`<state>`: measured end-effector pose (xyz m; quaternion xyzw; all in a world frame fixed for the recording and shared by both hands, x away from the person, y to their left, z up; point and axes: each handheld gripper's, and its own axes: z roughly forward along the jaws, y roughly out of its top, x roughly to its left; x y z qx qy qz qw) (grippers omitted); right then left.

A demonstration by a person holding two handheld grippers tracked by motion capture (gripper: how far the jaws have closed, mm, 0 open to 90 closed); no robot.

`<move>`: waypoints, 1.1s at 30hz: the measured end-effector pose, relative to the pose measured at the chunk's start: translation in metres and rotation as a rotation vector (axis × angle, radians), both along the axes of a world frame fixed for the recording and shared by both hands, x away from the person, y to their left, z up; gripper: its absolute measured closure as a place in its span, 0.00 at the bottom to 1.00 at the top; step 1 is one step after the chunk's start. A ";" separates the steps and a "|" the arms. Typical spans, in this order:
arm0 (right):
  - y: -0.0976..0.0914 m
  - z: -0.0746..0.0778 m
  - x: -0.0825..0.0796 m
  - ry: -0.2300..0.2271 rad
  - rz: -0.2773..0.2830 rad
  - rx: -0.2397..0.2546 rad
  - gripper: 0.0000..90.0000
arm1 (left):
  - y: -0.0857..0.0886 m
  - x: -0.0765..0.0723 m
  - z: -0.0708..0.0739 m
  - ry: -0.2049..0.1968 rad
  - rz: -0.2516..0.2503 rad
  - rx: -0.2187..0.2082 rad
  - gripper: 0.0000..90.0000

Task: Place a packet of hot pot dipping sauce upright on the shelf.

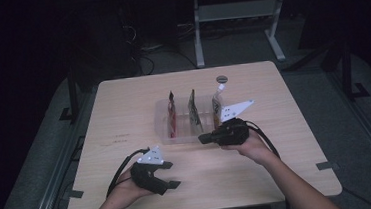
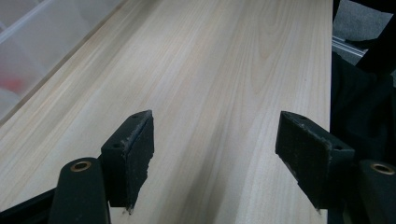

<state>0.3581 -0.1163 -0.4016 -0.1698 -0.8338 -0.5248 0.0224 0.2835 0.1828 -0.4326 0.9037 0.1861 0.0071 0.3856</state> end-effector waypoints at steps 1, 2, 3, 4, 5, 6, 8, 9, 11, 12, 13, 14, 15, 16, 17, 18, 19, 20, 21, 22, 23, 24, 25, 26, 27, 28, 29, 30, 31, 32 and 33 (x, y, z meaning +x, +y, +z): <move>0.002 0.001 0.002 -0.002 -0.002 0.002 1.00 | 0.000 0.001 0.000 -0.001 -0.001 0.001 0.31; 0.004 0.003 0.003 -0.002 -0.004 0.001 1.00 | 0.001 0.001 0.000 -0.001 -0.003 0.003 0.31; 0.005 0.005 0.005 -0.009 -0.006 0.007 1.00 | 0.001 0.001 0.000 0.003 0.003 -0.003 0.31; 0.007 0.006 0.007 -0.014 -0.008 0.010 1.00 | 0.001 0.001 0.000 0.004 0.005 -0.005 0.31; 0.008 0.008 0.010 -0.024 -0.011 0.011 1.00 | 0.001 0.001 0.000 0.004 0.005 -0.007 0.31; 0.009 0.010 0.013 -0.027 -0.014 0.016 1.00 | 0.001 0.001 0.000 0.003 0.005 -0.007 0.31; 0.010 0.015 0.018 -0.035 -0.024 0.022 1.00 | 0.001 0.001 0.000 0.001 0.005 -0.005 0.31; 0.011 0.017 0.021 -0.042 -0.029 0.023 1.00 | 0.001 0.000 0.000 0.000 0.005 -0.005 0.31; 0.011 0.021 0.022 -0.045 -0.029 0.039 1.00 | 0.002 0.000 0.000 0.001 0.008 -0.008 0.31; 0.011 0.022 0.021 -0.048 -0.030 0.045 1.00 | 0.002 0.001 0.000 0.004 0.009 -0.012 0.31; 0.010 0.023 0.019 -0.043 -0.031 0.042 1.00 | 0.002 0.001 0.000 0.003 0.011 -0.013 0.31; 0.009 0.023 0.018 -0.045 -0.031 0.037 1.00 | 0.003 0.002 0.001 -0.001 0.008 -0.004 0.31; 0.008 0.022 0.015 -0.047 -0.030 0.033 1.00 | 0.003 0.002 0.000 0.007 0.019 -0.015 0.31; 0.007 0.021 0.013 -0.049 -0.034 0.029 1.00 | 0.003 0.002 0.001 0.006 0.019 -0.014 0.31; 0.005 0.020 0.011 -0.047 -0.034 0.020 0.99 | 0.004 0.002 0.001 0.003 0.018 -0.014 0.31; 0.004 0.018 0.008 -0.044 -0.035 0.010 0.96 | 0.004 0.002 0.001 0.002 0.017 -0.014 0.31; 0.002 0.017 0.006 -0.040 -0.038 0.000 0.94 | 0.005 0.002 0.001 -0.003 0.013 -0.005 0.31; 0.001 0.015 0.004 -0.035 -0.036 -0.012 0.91 | 0.005 0.002 0.001 -0.003 0.018 -0.011 0.31; 0.000 0.014 0.002 -0.034 -0.036 -0.035 0.88 | 0.005 0.002 0.001 -0.004 0.019 -0.011 0.31; -0.002 0.014 0.000 -0.044 -0.038 -0.047 0.86 | 0.005 0.002 0.001 -0.004 0.021 -0.013 0.31; -0.004 0.013 -0.003 -0.041 -0.041 -0.046 0.83 | 0.005 0.002 0.001 -0.004 0.023 -0.014 0.31; -0.005 0.012 -0.005 -0.042 -0.048 -0.050 0.78 | 0.005 0.002 0.001 -0.006 0.025 -0.014 0.30; -0.007 0.011 -0.008 -0.056 -0.060 -0.061 0.72 | 0.006 0.002 0.001 -0.006 0.025 -0.017 0.30; -0.008 0.010 -0.011 -0.068 -0.076 -0.075 0.67 | 0.006 0.002 0.001 -0.005 0.025 -0.017 0.30; -0.010 0.008 -0.013 -0.072 -0.084 -0.089 0.64 | 0.006 0.002 0.001 -0.006 0.024 -0.015 0.30; -0.011 0.007 -0.015 -0.058 -0.093 -0.108 0.60 | 0.006 0.002 0.001 -0.004 0.024 -0.020 0.29; -0.013 0.005 -0.016 -0.058 -0.096 -0.128 0.59 | 0.007 0.002 0.000 -0.003 0.023 -0.019 0.28; -0.014 0.003 -0.019 -0.066 -0.101 -0.131 0.57 | 0.007 0.002 0.000 -0.003 0.023 -0.019 0.28; -0.016 0.002 -0.021 -0.062 -0.106 -0.134 0.55 | 0.007 0.002 0.000 -0.003 0.023 -0.019 0.27; -0.018 0.000 -0.022 -0.058 -0.116 -0.140 0.53 | 0.007 0.002 0.000 -0.004 0.021 -0.019 0.27; -0.020 -0.001 -0.024 -0.058 -0.120 -0.146 0.52 | 0.007 0.002 0.000 -0.004 0.022 -0.018 0.26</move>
